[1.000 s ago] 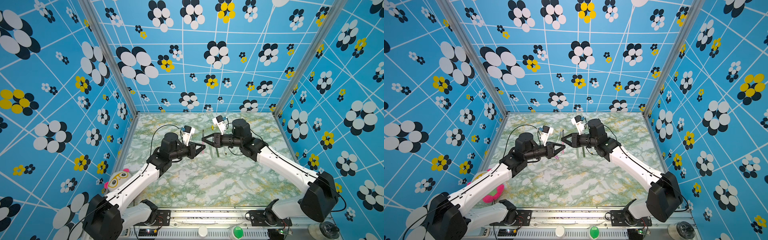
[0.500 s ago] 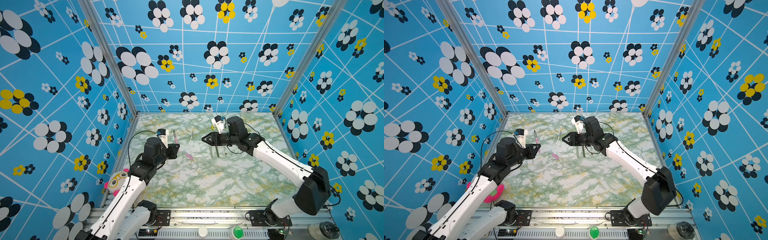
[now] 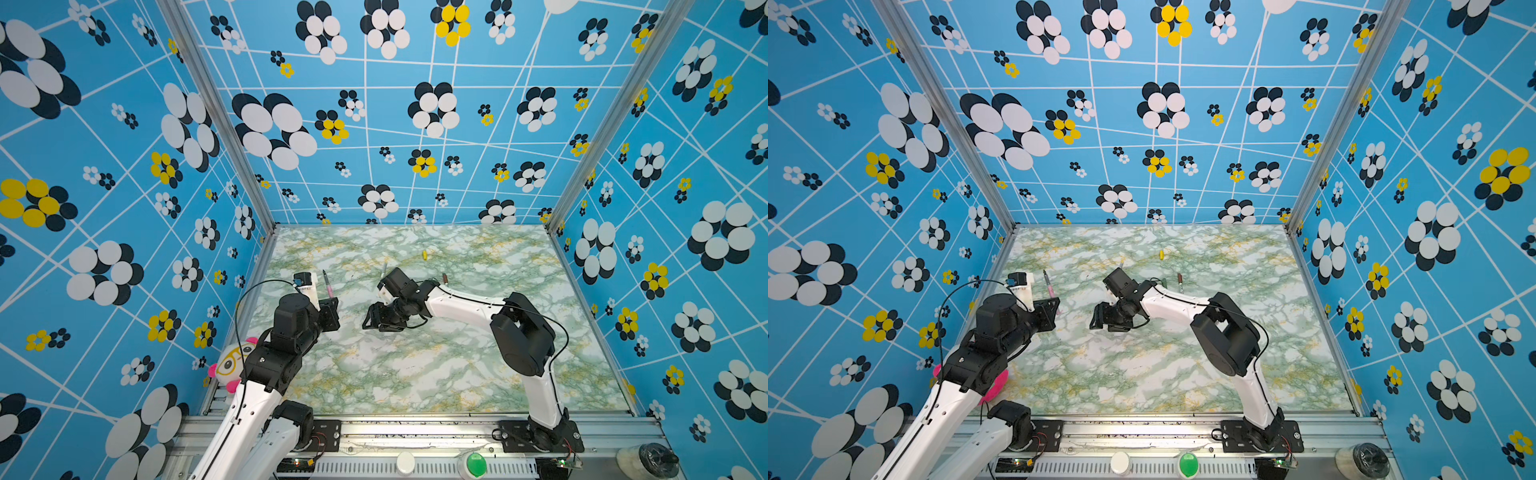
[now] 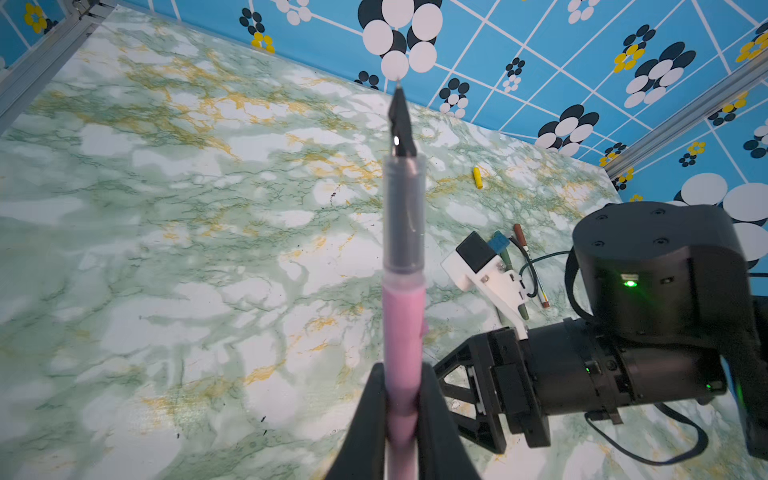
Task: Insert the pens into the pen caps
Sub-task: 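Release the pink pen and move the right gripper over the pink cap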
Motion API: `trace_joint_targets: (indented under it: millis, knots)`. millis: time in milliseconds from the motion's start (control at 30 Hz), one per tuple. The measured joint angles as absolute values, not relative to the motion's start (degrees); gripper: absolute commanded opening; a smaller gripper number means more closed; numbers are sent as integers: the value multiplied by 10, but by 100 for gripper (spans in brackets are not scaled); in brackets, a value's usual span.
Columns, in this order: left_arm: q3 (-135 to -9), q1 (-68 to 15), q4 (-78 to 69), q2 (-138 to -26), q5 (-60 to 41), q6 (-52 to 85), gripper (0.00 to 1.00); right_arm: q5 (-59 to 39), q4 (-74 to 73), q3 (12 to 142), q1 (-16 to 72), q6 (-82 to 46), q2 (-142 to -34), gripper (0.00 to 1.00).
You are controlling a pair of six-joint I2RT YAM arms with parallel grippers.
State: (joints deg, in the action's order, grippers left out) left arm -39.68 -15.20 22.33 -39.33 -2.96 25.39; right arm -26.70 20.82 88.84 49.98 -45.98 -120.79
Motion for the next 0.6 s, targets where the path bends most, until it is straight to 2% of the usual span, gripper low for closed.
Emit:
trace_joint_targets:
  millis: [300, 600]
  knots:
    - [-391, -149, 223, -388, -32, 252, 0, -257, 222, 959, 498, -489, -1274, 66]
    - [-390, -146, 223, -387, -32, 253, 0, -227, 248, 969, 483, -489, -1285, 66]
